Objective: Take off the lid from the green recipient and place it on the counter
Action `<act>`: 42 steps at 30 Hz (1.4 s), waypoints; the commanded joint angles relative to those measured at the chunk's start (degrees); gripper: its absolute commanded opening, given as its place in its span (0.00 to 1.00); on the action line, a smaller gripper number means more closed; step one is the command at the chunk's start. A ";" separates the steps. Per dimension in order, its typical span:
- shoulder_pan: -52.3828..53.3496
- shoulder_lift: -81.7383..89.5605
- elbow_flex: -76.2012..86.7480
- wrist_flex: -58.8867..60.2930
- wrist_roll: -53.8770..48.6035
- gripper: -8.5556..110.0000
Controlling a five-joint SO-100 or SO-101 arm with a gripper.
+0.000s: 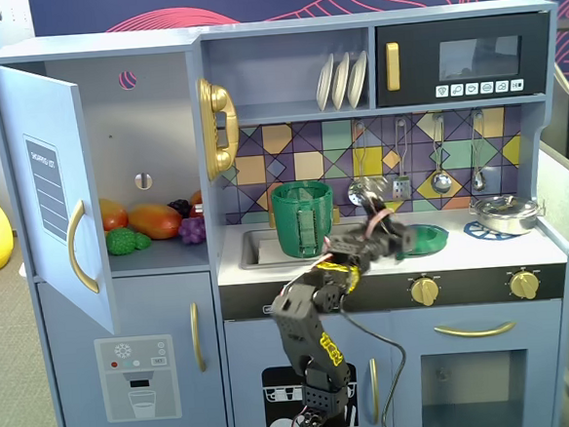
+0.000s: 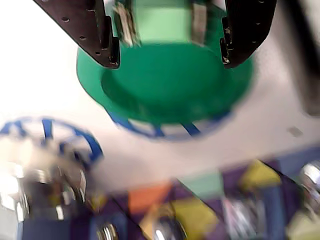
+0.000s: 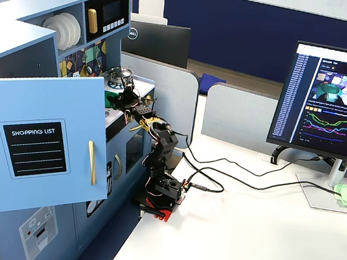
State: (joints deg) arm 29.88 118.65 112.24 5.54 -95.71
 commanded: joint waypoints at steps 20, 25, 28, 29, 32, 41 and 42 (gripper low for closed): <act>-20.48 52.91 38.85 58.97 -1.05 0.09; -25.14 57.13 47.37 63.90 4.66 0.07; -27.42 59.33 50.36 68.99 8.61 0.07; -28.21 60.21 51.24 70.58 10.02 0.07; -29.71 62.84 53.79 73.56 12.92 0.07; -32.43 63.37 59.33 76.90 14.41 0.07; -32.43 63.37 59.41 77.34 14.15 0.07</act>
State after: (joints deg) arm -1.67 182.02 168.66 77.87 -81.74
